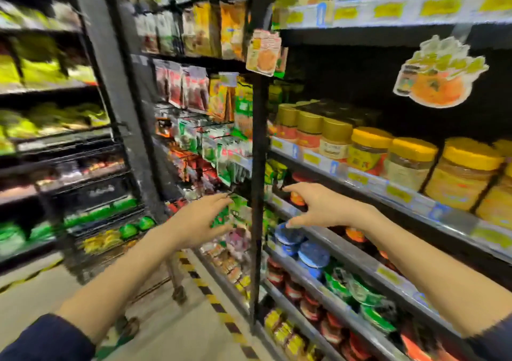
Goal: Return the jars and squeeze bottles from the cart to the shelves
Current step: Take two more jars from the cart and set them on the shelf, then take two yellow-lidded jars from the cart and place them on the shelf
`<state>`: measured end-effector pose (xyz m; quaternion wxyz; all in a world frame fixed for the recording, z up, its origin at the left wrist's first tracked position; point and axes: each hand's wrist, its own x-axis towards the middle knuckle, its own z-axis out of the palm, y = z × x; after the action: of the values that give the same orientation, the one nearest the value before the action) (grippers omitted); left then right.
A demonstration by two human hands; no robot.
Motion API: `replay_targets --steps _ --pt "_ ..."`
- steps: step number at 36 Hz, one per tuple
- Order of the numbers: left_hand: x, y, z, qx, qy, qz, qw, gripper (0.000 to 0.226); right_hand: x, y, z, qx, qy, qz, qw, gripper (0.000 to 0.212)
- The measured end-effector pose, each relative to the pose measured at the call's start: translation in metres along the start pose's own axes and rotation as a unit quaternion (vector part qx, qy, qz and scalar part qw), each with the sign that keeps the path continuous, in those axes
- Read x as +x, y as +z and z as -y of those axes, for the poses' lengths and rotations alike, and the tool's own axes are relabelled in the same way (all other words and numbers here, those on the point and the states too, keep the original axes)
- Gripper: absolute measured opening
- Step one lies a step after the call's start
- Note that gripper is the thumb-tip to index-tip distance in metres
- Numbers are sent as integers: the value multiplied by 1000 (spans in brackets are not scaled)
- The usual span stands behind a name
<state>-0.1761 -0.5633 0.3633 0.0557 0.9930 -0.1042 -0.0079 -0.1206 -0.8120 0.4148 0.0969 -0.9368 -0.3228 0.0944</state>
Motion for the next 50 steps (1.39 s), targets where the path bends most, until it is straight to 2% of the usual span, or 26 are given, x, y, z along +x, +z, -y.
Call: replay_targets --steps 3,6,10,16,21,31,39,45,50 --pt "-35 -2 64 -9 -74 13 997 78 59 20 46 19 -26 55 998 82" --pt "-66 -4 125 6 -134 30 990 68 114 39 92 26 -49 82 995 81" --pt "-99 -5 188 -6 -215 54 975 69 173 64 145 47 -79 108 990 80" --pt "-132 8 270 -16 -293 67 954 71 249 96 208 38 -126 136 982 80" --pt "-139 23 329 -33 -323 42 945 65 314 117 248 23 -167 151 974 80" --pt "-80 67 454 -61 -390 45 918 65 485 167 286 8 -212 200 957 86" --pt "-17 110 549 -122 -446 87 882 68 627 215 302 -45 -252 237 937 85" --pt "18 144 597 -155 -459 118 867 58 699 270 309 -59 -255 260 930 80" --pt "42 178 638 -185 -464 155 852 60 740 316 312 -74 -240 279 927 77"
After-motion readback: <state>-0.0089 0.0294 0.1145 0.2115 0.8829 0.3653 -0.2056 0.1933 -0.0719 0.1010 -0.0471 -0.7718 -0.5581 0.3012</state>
